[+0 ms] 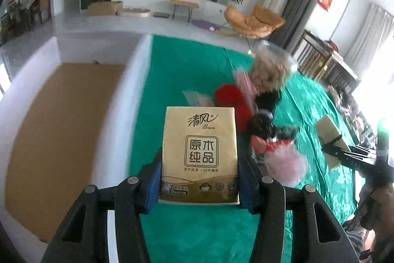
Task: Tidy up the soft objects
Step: 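Carry the towel and tissue pack into the cardboard box and release both, then return both tools to the table beside the remaining items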
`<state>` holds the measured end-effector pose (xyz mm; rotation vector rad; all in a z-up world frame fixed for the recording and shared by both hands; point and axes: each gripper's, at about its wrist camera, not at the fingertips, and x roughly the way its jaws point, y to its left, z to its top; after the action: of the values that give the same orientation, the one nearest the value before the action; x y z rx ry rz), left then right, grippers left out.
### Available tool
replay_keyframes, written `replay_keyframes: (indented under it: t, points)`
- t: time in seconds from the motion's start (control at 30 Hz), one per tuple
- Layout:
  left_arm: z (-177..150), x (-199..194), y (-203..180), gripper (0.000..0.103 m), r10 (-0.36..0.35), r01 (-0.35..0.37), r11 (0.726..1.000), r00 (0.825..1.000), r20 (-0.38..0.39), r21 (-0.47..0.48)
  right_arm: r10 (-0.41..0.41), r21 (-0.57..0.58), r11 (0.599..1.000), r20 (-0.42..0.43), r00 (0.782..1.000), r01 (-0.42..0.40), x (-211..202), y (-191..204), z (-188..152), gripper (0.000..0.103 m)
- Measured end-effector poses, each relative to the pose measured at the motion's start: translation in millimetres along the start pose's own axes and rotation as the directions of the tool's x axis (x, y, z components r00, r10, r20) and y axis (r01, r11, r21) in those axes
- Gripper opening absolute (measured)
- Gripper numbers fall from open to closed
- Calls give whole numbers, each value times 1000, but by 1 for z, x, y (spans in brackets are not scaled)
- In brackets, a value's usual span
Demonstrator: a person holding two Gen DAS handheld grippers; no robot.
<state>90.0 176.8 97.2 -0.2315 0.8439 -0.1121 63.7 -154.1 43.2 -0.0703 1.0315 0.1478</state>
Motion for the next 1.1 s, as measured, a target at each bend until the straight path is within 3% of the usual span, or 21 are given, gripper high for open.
replay_keyframes:
  t: [0.13,0.23,0.37,0.43,0.47,0.53,0.57,0.67,0.83,0.97,1.1]
  points:
    - [16,-32,44,52,94,-93,996,994,47,-9,159,-64,986,48,986,-156,-20,75,29,47]
    - [23,-61,95,52,210,-207,977,975,78,-43,291,-121,952,63,955,-283,-37,140,50,47]
    - [18,-83,151,52,328,-318,941,942,78,-120,457,-208,874,46,888,-439,-60,226,65,48]
    - [9,-87,170,53,389,-377,914,919,66,-151,529,-231,828,19,848,-511,-63,264,68,56]
    - [3,-89,179,58,415,-401,901,908,59,-169,556,-240,808,9,831,-538,-62,280,69,61]
    - [-8,-86,192,86,437,-420,884,899,43,-205,612,-265,760,-16,791,-593,-55,307,68,80]
    - [-14,-87,194,97,439,-419,880,897,45,-226,629,-267,741,-45,776,-617,-47,319,65,80]
    - [-27,-85,193,99,431,-401,878,900,68,-263,625,-255,746,-46,779,-615,-34,321,57,80]
    - [-38,-90,167,99,361,-324,913,925,120,-248,488,-270,851,92,868,-450,-19,268,34,80]
    - [-47,-76,105,99,235,-214,966,961,146,-144,309,-235,936,200,930,-261,-9,204,1,80]
    - [-57,-45,32,99,71,-68,997,991,111,-27,123,-124,988,287,950,-90,-4,126,-41,80]
